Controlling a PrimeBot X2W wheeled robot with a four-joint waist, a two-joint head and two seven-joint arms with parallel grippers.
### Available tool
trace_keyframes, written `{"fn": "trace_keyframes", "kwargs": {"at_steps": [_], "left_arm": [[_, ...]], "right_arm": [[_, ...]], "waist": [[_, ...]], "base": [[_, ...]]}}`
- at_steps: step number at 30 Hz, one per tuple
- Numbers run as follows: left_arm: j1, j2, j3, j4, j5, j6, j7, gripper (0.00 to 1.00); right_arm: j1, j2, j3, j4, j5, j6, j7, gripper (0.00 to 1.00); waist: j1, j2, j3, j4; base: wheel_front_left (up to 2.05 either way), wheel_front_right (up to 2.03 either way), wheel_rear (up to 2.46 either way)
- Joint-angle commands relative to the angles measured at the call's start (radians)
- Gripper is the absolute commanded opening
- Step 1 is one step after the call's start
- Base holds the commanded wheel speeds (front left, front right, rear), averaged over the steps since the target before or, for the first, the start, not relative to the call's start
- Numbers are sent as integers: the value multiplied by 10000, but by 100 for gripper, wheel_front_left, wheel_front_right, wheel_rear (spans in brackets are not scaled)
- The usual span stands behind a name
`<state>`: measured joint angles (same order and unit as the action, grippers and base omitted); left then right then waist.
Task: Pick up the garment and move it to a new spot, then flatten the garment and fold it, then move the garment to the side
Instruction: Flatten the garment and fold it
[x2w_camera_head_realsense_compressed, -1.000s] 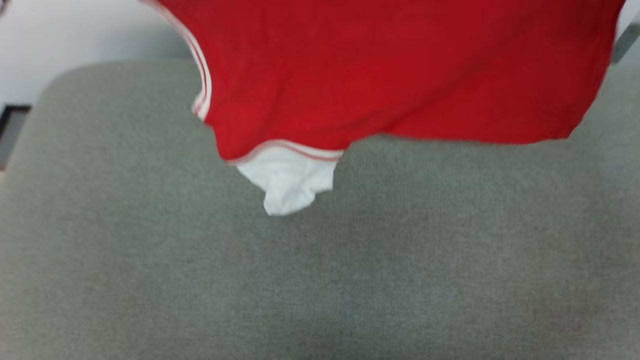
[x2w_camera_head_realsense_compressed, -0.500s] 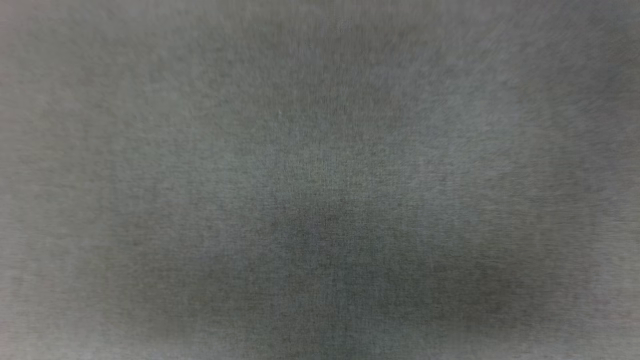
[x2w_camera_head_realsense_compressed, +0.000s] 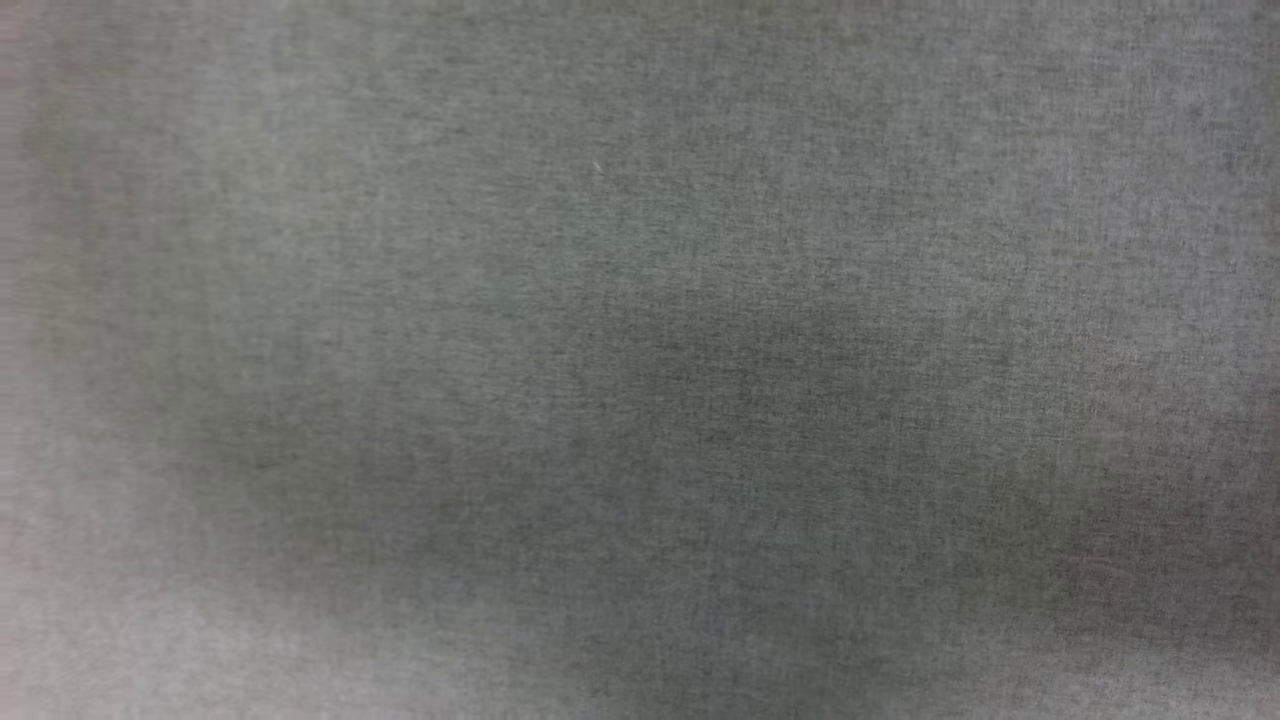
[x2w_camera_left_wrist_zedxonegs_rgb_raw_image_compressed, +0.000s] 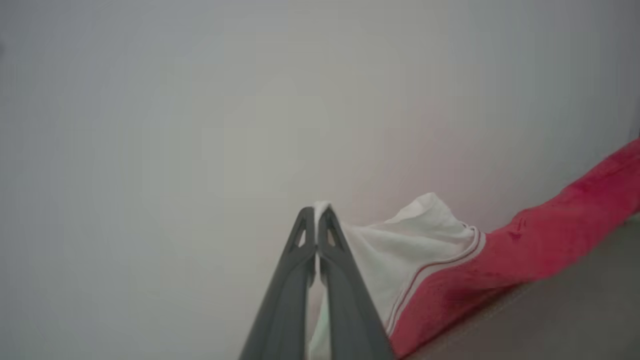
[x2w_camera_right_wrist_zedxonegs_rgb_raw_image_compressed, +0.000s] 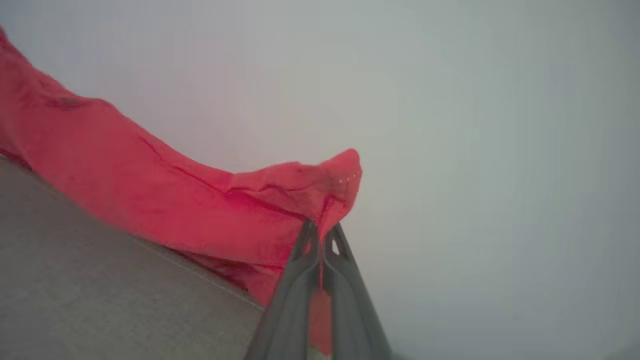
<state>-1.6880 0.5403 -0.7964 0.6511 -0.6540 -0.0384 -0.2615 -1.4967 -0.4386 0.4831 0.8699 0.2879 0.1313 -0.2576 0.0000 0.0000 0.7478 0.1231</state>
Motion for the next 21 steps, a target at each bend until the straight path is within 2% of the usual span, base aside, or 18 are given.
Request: {"fn": "trace_keyframes", "kwargs": {"at_steps": [1, 5, 8, 9, 12, 15, 21], "left_arm": [[429, 21, -102, -2, -179, -150, 228, 0], [2054, 474, -627, -529, -1030, -647, 1524, 0], [3246, 874, -1072, -1182, -1579, -770, 2449, 0], [3246, 874, -1072, -1182, -1579, -770, 2449, 0], [4560, 1514, -1363, -2142, -2118, -737, 3209, 0], [6006, 2218, -1615, -3390, -2601, -287, 3722, 0], [8975, 3842, -1816, -6342, -3786, 1338, 4128, 0]], "right_arm": [[330, -114, 148, -52, 405, -11, 101, 0], [1421, -784, 825, -549, 1753, -11, 863, 0], [2475, -1187, 1186, -1002, 2617, -11, 1561, 0], [2475, -1187, 1186, -1002, 2617, -11, 1561, 0], [3629, -1695, 1351, -1652, 3552, -11, 2247, 0], [4963, -2214, 1470, -2411, 4371, -12, 2937, 0], [7627, -3434, 1590, -4412, 5552, -12, 4356, 0]], "waist": [[0, 0, -606, 278], [0, 0, -1760, 306], [0, 0, -2561, 307], [0, 0, -2561, 307], [0, 0, -3292, 279], [0, 0, -3979, 235], [0, 0, -4936, 79]], "base": [[0, 0, 0], [0, 0, 0], [0, 0, 0], [0, 0, 0], [0, 0, 0], [0, 0, 0], [0, 0, 0]]}}
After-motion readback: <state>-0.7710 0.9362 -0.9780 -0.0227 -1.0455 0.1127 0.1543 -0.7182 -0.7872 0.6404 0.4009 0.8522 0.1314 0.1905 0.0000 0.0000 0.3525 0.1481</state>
